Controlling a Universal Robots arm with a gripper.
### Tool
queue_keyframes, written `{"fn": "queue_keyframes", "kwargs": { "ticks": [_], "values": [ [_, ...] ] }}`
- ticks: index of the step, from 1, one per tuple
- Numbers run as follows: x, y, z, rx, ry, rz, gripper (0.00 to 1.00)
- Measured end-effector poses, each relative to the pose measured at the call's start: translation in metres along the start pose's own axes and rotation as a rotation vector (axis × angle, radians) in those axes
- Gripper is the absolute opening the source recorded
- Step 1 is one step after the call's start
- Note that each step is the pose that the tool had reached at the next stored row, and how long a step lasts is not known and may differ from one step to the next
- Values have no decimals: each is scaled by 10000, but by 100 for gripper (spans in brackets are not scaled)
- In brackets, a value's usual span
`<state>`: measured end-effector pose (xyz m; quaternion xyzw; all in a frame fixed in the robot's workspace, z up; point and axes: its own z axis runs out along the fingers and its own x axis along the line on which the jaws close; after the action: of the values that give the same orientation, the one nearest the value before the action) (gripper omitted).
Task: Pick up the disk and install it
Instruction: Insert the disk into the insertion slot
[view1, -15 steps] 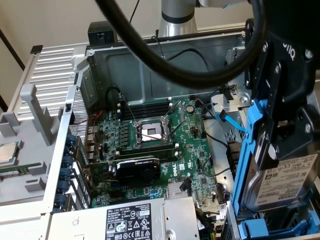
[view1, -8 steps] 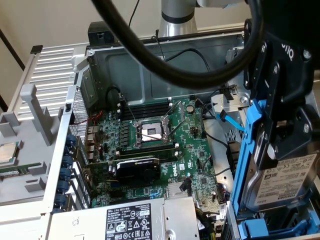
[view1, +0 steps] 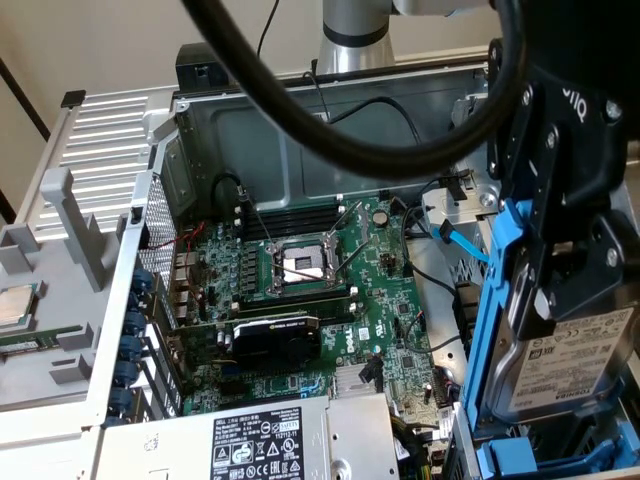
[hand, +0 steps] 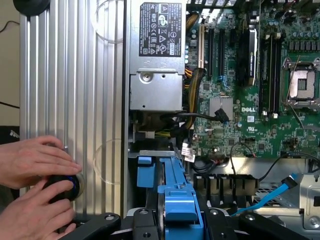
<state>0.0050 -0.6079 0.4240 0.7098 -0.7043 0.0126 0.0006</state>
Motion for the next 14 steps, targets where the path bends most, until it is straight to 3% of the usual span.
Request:
{"fn": "queue_keyframes", "kwargs": {
  "ticks": [14],
  "values": [
    [-9, -14, 7, -10, 2, 161, 37]
  ]
}}
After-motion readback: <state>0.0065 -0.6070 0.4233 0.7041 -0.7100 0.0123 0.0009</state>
